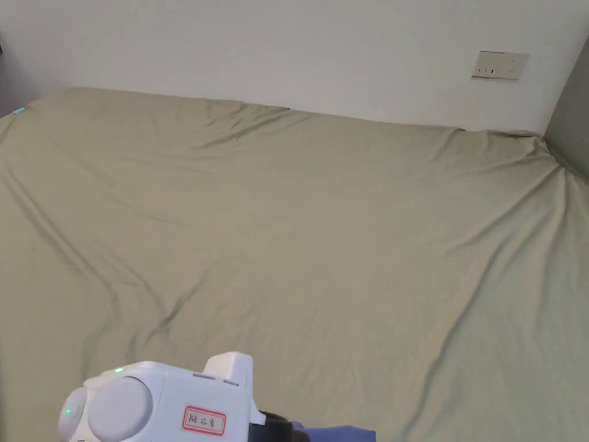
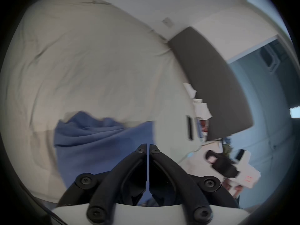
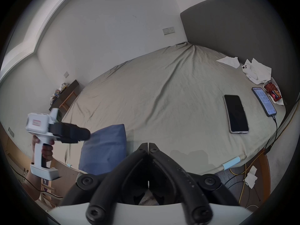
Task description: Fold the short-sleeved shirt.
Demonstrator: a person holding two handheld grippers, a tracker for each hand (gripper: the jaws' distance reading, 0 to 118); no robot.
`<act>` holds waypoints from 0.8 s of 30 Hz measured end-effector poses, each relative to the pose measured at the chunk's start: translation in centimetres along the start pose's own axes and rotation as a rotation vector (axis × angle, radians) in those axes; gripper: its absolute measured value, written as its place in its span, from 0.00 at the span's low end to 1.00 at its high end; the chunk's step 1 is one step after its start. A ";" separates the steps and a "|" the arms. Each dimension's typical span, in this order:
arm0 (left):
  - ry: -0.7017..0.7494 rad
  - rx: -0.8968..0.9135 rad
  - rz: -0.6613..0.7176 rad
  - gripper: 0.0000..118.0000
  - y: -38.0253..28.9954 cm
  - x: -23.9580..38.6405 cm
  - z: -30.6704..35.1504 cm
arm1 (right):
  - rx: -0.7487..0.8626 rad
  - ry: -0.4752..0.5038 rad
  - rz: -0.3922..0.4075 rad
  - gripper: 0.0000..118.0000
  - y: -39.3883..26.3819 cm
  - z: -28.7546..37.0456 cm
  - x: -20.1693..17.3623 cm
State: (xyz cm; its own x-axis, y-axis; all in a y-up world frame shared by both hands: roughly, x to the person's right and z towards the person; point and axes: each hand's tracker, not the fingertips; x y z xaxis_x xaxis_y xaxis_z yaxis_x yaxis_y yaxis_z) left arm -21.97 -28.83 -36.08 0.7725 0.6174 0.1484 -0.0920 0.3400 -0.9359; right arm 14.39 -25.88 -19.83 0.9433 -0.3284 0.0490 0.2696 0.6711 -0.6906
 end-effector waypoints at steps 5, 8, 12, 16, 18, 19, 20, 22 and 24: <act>-0.042 -0.062 0.040 0.00 -2.2 -1.8 -4.1 | -0.008 0.004 0.006 0.01 0.2 -0.2 -0.1; -0.068 -0.082 0.044 0.00 -2.5 -1.6 -6.1 | -0.015 -0.011 0.011 0.01 0.2 -0.3 0.0; -0.082 -0.096 0.020 0.00 -2.6 -0.8 -8.6 | -0.023 -0.019 0.008 0.01 0.2 -0.5 0.2; -0.068 -0.080 0.027 0.00 -2.6 0.1 -8.7 | -0.031 -0.026 0.018 0.01 0.2 -0.8 -0.1; -0.076 -0.037 -0.004 0.00 -3.2 0.8 -6.1 | -0.027 -0.007 0.032 0.01 0.5 -1.2 -0.5; -0.120 0.015 -0.019 0.00 -3.5 1.0 -4.2 | -0.025 0.020 0.035 0.01 0.7 -1.6 -0.9; -0.175 0.073 -0.011 0.00 -3.9 0.9 -1.8 | -0.021 0.056 0.034 0.01 1.0 -2.2 -1.4; -0.249 0.198 0.008 0.00 -5.0 0.3 3.2 | -0.028 0.142 0.032 0.01 1.2 -3.8 -2.7; -0.216 0.322 -0.008 0.00 -6.3 -0.8 7.5 | -0.048 0.231 0.046 0.01 1.2 -6.2 -4.7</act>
State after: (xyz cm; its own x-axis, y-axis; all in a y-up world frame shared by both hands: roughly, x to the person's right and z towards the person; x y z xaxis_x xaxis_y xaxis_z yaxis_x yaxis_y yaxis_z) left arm -26.68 -26.13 -27.92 0.6267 0.7375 0.2517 -0.3054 0.5296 -0.7914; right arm 9.11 -27.68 -25.33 0.8837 -0.4448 -0.1459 0.2122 0.6585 -0.7220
